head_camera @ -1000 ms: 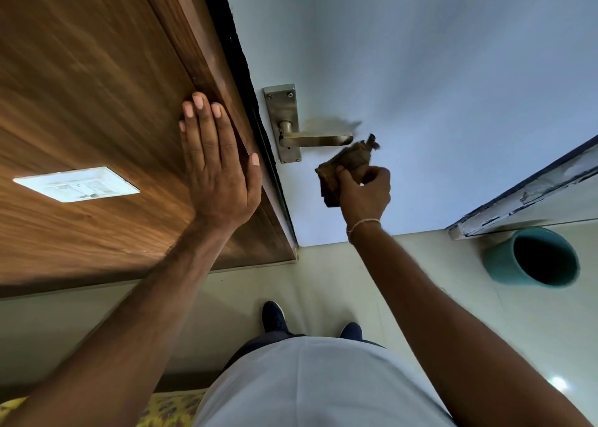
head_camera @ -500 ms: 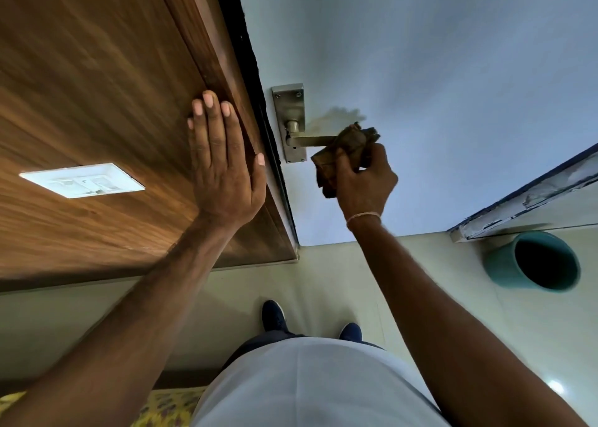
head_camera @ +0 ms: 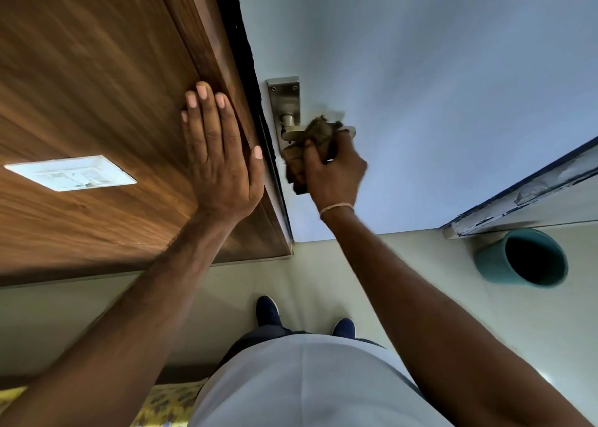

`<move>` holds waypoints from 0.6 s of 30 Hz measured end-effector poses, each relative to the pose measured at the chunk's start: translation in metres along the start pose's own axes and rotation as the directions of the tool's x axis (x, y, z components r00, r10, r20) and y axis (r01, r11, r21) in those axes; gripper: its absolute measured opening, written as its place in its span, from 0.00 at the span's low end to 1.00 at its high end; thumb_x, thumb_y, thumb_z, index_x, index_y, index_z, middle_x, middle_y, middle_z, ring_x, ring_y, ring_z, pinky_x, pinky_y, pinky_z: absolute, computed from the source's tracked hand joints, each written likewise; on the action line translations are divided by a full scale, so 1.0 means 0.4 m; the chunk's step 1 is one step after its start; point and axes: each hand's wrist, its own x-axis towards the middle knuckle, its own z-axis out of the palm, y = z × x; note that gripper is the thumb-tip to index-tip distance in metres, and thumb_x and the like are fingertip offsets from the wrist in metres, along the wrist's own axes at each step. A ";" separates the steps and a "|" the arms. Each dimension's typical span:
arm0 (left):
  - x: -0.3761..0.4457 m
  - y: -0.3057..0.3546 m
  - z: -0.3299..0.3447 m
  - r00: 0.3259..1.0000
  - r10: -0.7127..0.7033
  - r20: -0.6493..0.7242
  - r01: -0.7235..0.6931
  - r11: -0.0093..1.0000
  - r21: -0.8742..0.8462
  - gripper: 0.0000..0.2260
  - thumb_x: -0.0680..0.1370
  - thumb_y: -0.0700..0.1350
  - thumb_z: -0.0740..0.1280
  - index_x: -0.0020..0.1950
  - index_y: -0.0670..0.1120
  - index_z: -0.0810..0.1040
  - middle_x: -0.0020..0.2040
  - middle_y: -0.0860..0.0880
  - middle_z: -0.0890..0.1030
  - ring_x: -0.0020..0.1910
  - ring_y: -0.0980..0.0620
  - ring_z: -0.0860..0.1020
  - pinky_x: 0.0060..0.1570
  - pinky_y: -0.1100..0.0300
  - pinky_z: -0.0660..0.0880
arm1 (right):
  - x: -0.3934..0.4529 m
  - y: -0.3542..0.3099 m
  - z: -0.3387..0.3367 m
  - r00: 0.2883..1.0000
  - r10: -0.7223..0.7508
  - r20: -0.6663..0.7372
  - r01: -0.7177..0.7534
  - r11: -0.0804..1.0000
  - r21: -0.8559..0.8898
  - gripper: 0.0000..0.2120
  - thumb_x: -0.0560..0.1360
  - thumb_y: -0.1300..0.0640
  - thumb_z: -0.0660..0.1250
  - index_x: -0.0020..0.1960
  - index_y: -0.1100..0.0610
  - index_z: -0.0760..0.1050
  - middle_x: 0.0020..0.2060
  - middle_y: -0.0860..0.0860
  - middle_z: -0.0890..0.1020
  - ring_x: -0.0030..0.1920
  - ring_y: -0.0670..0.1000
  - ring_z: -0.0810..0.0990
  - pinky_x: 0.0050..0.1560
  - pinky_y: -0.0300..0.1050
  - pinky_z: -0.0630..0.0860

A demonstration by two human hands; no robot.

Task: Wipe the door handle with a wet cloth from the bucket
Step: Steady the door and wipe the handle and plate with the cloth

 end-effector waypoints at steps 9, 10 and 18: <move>-0.002 -0.010 -0.003 1.000 0.015 0.023 -0.015 1.000 0.001 0.32 0.84 0.49 0.58 0.83 0.31 0.57 0.81 0.28 0.63 0.82 0.29 0.60 0.84 0.36 0.57 | 0.021 -0.024 -0.108 0.964 -0.247 0.103 0.267 0.911 -0.313 0.19 0.73 0.47 0.71 0.64 0.45 0.77 0.54 0.50 0.81 0.48 0.59 0.84 0.46 0.53 0.81; -0.003 -0.009 -0.002 1.000 0.010 0.023 -0.010 1.000 0.004 0.32 0.84 0.48 0.59 0.82 0.31 0.58 0.81 0.28 0.63 0.82 0.29 0.60 0.84 0.36 0.58 | 0.034 -0.018 -0.129 0.962 -0.262 0.078 0.273 0.896 -0.350 0.20 0.75 0.48 0.70 0.67 0.44 0.78 0.57 0.50 0.80 0.49 0.60 0.84 0.45 0.52 0.81; -0.006 -0.015 -0.001 0.999 0.020 0.034 -0.021 1.000 0.016 0.32 0.84 0.49 0.59 0.83 0.31 0.57 0.81 0.28 0.63 0.83 0.29 0.60 0.84 0.37 0.57 | 0.009 -0.076 0.009 0.907 -0.367 0.205 0.420 0.802 -0.425 0.20 0.75 0.57 0.68 0.66 0.51 0.80 0.59 0.56 0.78 0.52 0.62 0.82 0.40 0.54 0.83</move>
